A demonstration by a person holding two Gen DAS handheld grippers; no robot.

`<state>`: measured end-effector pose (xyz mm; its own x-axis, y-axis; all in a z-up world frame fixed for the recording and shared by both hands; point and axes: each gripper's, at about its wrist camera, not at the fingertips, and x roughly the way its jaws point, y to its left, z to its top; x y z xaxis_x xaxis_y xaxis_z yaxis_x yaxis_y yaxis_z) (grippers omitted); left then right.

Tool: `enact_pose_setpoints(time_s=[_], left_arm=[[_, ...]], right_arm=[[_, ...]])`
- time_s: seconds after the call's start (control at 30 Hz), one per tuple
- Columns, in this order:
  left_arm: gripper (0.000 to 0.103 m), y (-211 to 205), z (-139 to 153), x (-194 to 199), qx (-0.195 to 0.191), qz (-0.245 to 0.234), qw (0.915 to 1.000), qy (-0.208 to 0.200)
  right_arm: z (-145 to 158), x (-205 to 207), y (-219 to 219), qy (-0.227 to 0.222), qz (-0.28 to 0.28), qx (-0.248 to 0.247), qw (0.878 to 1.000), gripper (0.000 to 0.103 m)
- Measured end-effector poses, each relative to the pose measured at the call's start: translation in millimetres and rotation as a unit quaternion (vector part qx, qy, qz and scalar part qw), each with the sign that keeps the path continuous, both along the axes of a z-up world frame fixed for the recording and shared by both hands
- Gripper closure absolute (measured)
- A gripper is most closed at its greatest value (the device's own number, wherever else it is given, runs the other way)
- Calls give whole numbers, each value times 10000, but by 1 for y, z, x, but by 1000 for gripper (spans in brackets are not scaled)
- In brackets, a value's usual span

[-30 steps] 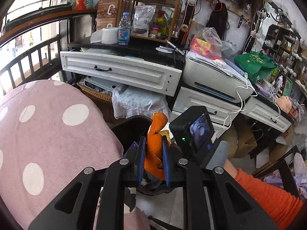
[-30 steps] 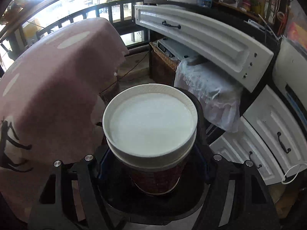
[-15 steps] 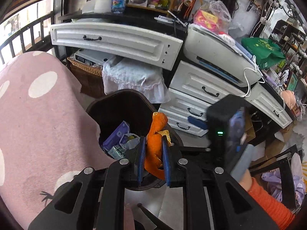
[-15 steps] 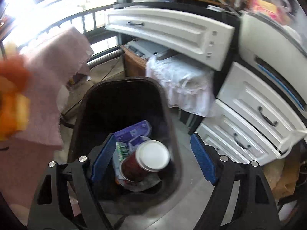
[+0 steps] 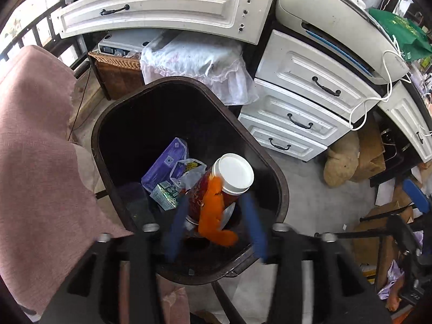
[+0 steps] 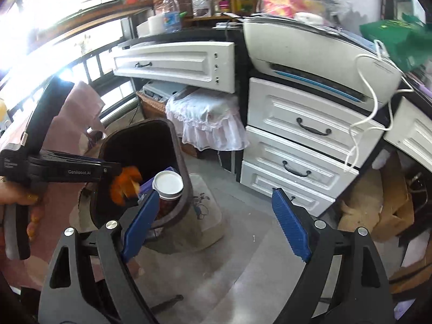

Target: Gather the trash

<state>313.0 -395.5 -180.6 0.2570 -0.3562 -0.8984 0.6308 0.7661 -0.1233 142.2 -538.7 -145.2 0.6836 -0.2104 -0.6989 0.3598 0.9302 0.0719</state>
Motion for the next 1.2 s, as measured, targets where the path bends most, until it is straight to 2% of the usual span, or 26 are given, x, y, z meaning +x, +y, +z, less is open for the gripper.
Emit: enact_pose_setpoints(time_s=[0.17,0.27,0.33,0.4,0.47,0.6,0.8,0.9,1.07,1.2], left_arm=[[34,8,32,-21,-446,-228,9981,-354],[26,28,70,-44,-978,-265,9925,-686],[14,51,99,-65,-1328,-284,9847,-1091],[5,80,126,-87,-1617,-283,9732,-1610],[6,112,146,-106,-1773,-205,9618,-2078],[5,183,171,-135,-1842,388,9450,-2674],[5,272,179,-189,-1632,1100,9192,-3411],[5,303,178,-213,-1452,1434,9106,-3592],[5,343,182,-248,-1481,1916,8875,-3921],[5,354,186,-271,-1508,1937,8830,-4001]], right_arm=[[16,-18,-2,-95,-411,-191,9989,19],[37,-27,4,-349,-766,-214,9962,15],[53,-34,16,-555,-948,-311,9935,12],[73,-40,34,-810,-989,-421,9909,8],[91,-47,55,-1129,-917,-506,9881,6],[123,-58,110,-1653,-631,-732,9815,6],[139,-91,189,-2393,-477,-650,9676,6],[145,-107,223,-2422,-161,-726,9674,6],[153,-138,258,-2573,112,-979,9613,6],[153,-165,276,-2557,275,-1125,9598,6]])
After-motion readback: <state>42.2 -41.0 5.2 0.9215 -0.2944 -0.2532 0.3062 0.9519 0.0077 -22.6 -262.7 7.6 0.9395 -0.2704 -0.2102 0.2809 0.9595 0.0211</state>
